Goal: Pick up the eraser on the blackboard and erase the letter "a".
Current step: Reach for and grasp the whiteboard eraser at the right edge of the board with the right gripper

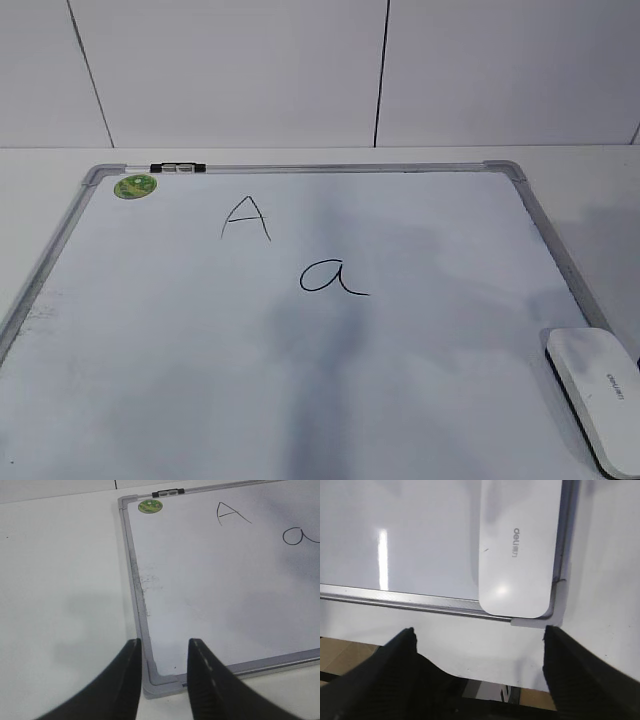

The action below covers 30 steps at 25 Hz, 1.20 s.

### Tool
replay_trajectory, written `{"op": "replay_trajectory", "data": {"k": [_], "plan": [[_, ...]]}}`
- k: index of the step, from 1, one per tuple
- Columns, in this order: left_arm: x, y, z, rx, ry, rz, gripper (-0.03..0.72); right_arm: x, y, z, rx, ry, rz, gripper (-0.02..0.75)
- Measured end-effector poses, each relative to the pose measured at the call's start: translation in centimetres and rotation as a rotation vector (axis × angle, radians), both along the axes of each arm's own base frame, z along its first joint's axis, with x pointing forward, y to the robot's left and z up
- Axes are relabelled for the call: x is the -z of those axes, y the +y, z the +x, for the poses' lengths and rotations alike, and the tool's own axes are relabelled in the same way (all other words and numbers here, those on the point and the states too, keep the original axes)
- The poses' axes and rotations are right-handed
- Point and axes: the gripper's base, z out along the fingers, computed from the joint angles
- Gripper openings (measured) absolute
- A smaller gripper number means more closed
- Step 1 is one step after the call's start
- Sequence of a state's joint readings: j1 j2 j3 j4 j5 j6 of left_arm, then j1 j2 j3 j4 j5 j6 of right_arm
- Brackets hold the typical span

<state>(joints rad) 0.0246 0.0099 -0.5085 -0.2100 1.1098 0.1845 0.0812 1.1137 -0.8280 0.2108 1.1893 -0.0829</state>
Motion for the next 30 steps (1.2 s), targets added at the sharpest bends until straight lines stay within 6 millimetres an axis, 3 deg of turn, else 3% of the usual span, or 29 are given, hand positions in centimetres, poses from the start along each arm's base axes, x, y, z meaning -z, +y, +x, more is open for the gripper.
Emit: {"op": "replay_trajectory", "data": {"k": [23, 30], "plan": [[0.0, 0.0, 0.0, 0.0, 0.0, 0.0, 0.235, 4.2, -0.2, 3.8, 0.027, 0.116, -0.061, 0.593], [0.0, 0.0, 0.0, 0.0, 0.0, 0.0, 0.235, 5.4, 2.1, 4.4, -0.061, 0.121, -0.124, 0.593]]}}
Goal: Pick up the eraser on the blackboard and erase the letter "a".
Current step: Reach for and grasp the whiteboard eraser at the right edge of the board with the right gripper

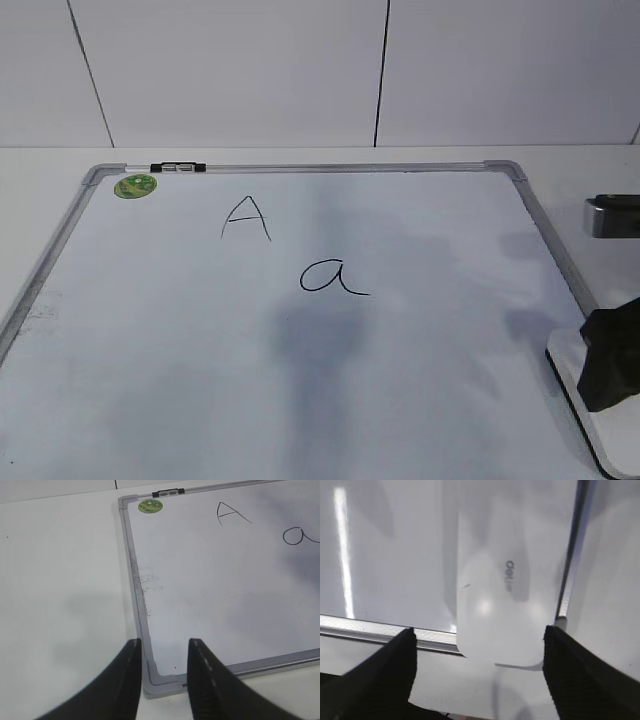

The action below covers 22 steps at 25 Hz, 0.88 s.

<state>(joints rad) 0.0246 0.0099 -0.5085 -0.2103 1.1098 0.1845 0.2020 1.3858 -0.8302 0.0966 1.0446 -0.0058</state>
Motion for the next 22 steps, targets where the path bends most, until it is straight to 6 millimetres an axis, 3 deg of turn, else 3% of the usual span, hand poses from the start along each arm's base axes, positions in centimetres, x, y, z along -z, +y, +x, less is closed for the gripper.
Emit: {"op": "replay_trajectory", "data": {"k": [22], "plan": [[0.0, 0.0, 0.0, 0.0, 0.0, 0.0, 0.235, 0.0, -0.16, 0.34, 0.056, -0.025, -0.06, 0.593]]}}
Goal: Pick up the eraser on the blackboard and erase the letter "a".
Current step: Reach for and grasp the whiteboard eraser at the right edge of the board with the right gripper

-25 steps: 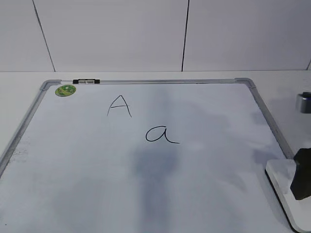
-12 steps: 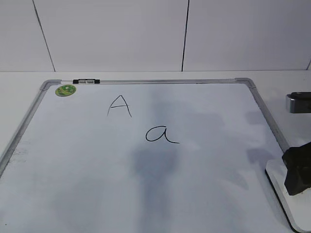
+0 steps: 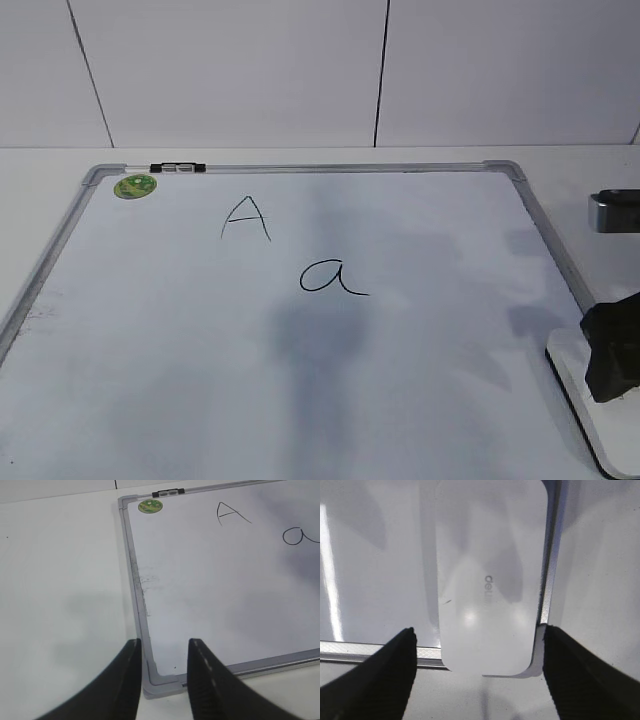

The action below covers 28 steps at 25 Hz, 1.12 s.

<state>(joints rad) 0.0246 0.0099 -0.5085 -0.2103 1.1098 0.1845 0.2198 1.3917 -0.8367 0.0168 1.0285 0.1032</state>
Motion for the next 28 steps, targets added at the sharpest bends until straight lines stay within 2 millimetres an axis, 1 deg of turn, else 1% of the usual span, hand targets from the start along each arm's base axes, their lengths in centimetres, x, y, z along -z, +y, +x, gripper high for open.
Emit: {"op": "replay_trajectory", "data": {"k": [5, 10, 13, 21, 28], "plan": [[0.0, 0.0, 0.0, 0.0, 0.0, 0.0, 0.235, 0.2, 0.1, 0.3, 0.0, -0.012, 0.003, 0.599], [0.0, 0.0, 0.0, 0.0, 0.0, 0.0, 0.235, 0.8, 0.0, 0.6, -0.008, 0.008, -0.017, 0.647], [0.0, 0.0, 0.0, 0.0, 0.0, 0.0, 0.235, 1.3, -0.1, 0.9, -0.019, 0.017, -0.039, 0.657], [0.0, 0.0, 0.0, 0.0, 0.0, 0.0, 0.235, 2.3, 0.1, 1.8, -0.021, -0.003, -0.036, 0.66], [0.0, 0.0, 0.0, 0.0, 0.0, 0.0, 0.235, 3.6, 0.2, 2.2, -0.022, 0.038, -0.045, 0.66]]}}
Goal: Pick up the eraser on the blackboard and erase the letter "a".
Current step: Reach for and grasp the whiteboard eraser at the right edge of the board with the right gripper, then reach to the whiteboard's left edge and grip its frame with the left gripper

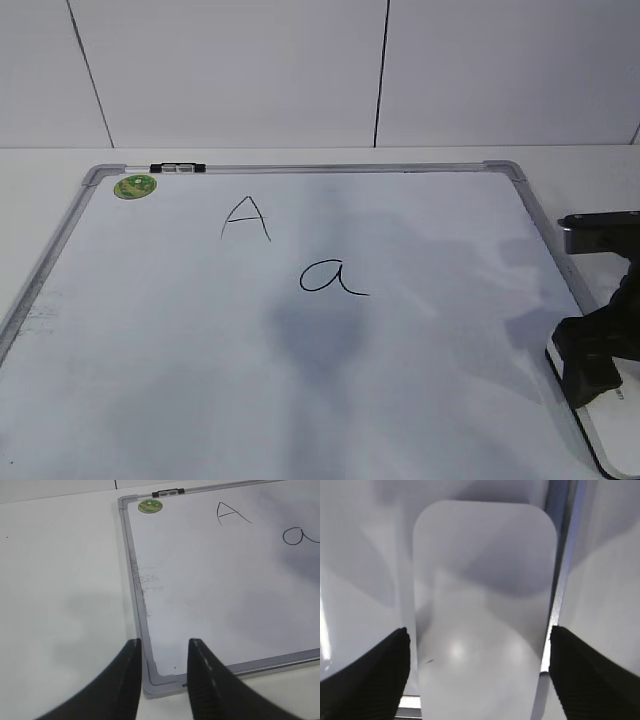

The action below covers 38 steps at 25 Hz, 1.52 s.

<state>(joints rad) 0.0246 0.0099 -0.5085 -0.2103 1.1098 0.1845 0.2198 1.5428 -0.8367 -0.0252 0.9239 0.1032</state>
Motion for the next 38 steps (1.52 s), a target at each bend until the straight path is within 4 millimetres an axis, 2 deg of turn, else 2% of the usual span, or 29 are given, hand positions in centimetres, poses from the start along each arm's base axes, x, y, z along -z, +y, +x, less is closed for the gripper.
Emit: {"op": "replay_trajectory", "data": {"k": [6, 38], "plan": [[0.0, 0.0, 0.0, 0.0, 0.0, 0.0, 0.235, 0.69, 0.12, 0.51, -0.001, -0.011, 0.003, 0.66], [0.0, 0.0, 0.0, 0.0, 0.0, 0.0, 0.235, 0.68, 0.03, 0.6, -0.01, -0.02, -0.007, 0.636]]}}
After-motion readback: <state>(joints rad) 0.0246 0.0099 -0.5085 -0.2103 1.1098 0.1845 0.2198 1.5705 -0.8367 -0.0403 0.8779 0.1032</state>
